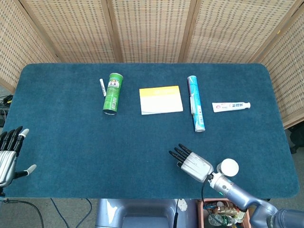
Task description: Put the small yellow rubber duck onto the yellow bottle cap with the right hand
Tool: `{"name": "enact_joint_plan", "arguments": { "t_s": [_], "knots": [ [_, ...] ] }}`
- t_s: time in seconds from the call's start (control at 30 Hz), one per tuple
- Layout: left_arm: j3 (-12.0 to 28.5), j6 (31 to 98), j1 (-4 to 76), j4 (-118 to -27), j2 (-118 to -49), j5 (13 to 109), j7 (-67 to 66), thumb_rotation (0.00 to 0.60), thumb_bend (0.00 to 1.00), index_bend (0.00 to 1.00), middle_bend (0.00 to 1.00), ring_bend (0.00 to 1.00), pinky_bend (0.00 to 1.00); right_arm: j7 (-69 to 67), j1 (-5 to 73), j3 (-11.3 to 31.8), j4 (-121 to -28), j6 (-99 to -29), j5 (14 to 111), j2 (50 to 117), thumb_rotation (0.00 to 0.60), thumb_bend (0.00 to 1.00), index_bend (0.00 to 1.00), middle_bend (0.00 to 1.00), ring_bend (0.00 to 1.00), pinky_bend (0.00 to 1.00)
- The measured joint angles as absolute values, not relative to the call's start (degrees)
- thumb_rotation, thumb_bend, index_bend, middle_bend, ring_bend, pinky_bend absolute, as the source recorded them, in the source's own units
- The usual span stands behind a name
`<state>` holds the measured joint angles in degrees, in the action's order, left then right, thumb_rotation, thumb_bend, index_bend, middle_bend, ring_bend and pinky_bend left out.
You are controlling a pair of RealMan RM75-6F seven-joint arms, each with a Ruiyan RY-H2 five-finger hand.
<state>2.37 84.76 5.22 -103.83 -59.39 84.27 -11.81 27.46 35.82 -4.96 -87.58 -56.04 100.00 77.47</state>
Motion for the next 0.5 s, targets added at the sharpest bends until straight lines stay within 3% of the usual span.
{"name": "enact_joint_plan", "arguments": {
  "t_s": [0.43,0.5],
  "knots": [
    [2.4,84.5,5.3,-103.9,-59.5,84.0,-12.1,0.6,0.0,0.0,0.0,0.0,0.0,27.7,34.8,-5.9,-85.5,-56.9,100.5,78.4,0.6,0.32,0.48,0.0,0.0,0.0],
    [2.4,84.5,5.4,-103.9,-59.5,84.0,-12.1,0.6,0.0,0.0,0.0,0.0,0.0,27.8,34.7,-6.0,-85.4,-57.0,100.8,78.4,0.6,0.32,0.42,0.0,0.0,0.0]
  ]
}}
